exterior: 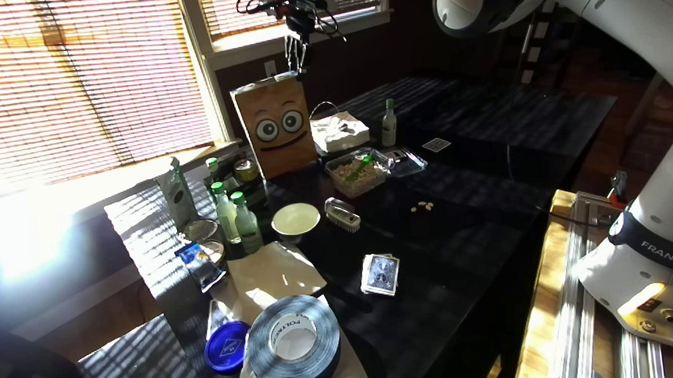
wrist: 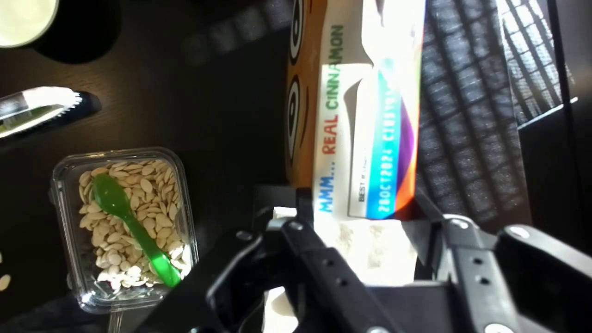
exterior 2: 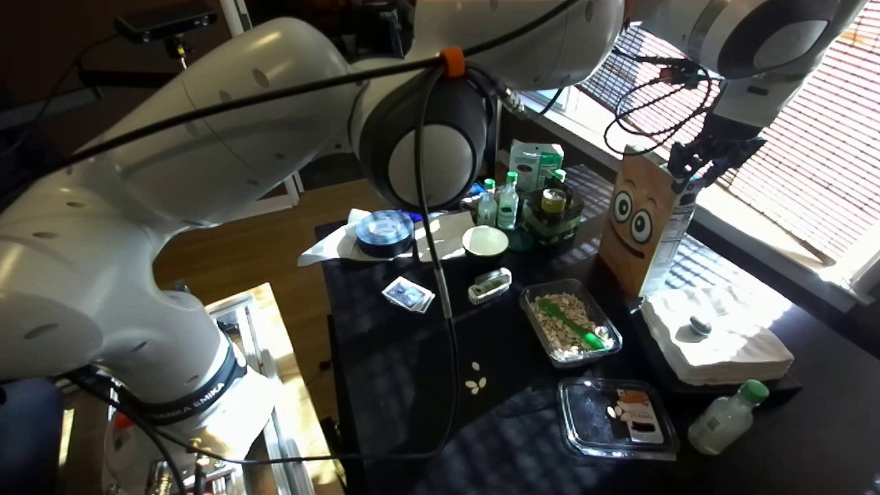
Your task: Close the box completely and then move it backwards
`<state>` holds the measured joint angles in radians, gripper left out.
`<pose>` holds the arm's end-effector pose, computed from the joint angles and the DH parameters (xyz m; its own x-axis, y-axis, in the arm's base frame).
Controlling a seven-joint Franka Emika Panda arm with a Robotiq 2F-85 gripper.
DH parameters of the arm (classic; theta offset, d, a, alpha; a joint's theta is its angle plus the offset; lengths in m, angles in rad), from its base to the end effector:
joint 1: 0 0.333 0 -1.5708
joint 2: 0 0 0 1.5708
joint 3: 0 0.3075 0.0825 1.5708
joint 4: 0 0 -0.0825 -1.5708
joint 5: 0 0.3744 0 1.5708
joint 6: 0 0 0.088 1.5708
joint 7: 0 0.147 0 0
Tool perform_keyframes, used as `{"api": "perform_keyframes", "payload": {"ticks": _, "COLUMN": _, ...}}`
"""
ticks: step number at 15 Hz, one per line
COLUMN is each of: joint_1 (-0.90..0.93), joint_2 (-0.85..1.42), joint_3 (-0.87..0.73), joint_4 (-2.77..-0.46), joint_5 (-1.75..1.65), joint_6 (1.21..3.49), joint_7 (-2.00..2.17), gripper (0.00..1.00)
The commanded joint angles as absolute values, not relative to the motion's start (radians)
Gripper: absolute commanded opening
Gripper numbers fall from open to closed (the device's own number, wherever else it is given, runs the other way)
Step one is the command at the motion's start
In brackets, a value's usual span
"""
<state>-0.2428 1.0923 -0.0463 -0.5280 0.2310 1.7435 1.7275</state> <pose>0.7747 -0.1788 0.3327 -0.4120 -0.8878 -0.2050 -0.8954 0.4362 -0.0894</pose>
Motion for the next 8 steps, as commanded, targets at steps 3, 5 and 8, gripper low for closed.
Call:
{"api": "perform_keyframes", "payload": {"ticks": 3, "joint_1": -0.362, "joint_2": 1.01, "joint_3": 0.047, "joint_4": -0.529, "joint_5": 0.381, "joint_6": 1.694, "joint_7": 1.759, "gripper": 0.26}}
{"api": "perform_keyframes", "payload": {"ticks": 5, "joint_1": -0.393, "joint_2": 0.996, "joint_3": 0.074, "joint_4": -0.529, "joint_5": 0.424, "joint_6": 1.694, "joint_7": 1.779, "gripper": 0.26}}
{"api": "perform_keyframes", "payload": {"ticks": 8, "joint_1": -0.43, "joint_2": 0.982, "joint_3": 0.094, "joint_4": -0.526, "joint_5": 0.471, "joint_6": 1.734, "joint_7": 1.844, "gripper": 0.26}}
